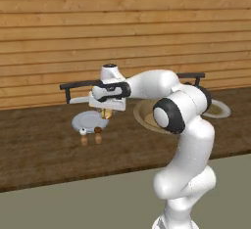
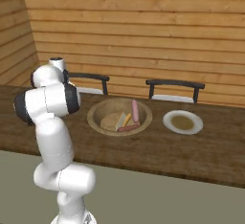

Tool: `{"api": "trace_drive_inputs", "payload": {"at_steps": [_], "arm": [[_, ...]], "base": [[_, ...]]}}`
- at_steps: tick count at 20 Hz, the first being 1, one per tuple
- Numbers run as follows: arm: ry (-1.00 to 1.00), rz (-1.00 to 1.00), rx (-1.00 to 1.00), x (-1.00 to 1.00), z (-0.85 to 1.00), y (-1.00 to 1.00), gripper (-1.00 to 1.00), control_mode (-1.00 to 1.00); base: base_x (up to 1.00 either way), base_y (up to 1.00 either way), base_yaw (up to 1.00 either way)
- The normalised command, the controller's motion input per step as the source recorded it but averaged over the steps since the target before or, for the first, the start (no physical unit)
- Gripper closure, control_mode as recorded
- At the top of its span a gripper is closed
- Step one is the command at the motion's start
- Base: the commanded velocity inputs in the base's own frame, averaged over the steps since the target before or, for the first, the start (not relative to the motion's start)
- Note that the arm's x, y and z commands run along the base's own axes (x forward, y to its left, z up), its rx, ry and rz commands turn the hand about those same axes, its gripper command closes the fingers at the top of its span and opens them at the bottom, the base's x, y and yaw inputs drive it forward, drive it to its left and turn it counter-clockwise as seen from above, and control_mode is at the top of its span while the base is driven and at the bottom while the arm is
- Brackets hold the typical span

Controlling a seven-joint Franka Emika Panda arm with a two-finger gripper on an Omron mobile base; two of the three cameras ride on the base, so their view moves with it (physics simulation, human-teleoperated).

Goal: Place one bun and one sausage from the bowl on each plate.

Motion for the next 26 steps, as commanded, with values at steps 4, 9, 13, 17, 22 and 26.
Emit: {"api": "trace_drive_inputs", "payload": {"at_steps": [4, 9, 13, 17, 22, 26], "arm": [[0.01, 0.0, -0.05, 0.68, -0.35, 0.76, 1.0, -1.0], [0.08, 0.0, -0.05, 0.64, -0.53, 0.29, -1.0, -1.0], [0.03, 0.01, -0.02, 0.04, -0.05, 0.0, -1.0, -1.0], [-0.02, 0.0, 0.0, 0.0, 0.0, -0.02, -1.0, -1.0], [-0.07, 0.0, 0.0, -0.43, 0.04, -0.38, -1.0, -1.0], [-0.46, 0.04, 0.06, -0.98, 0.81, -0.99, -1.0, -1.0]], "base": [[0.0, 0.0, 0.0], [0.0, 0.0, 0.0], [0.0, 0.0, 0.0], [0.0, 0.0, 0.0], [0.0, 0.0, 0.0], [0.0, 0.0, 0.0]]}}
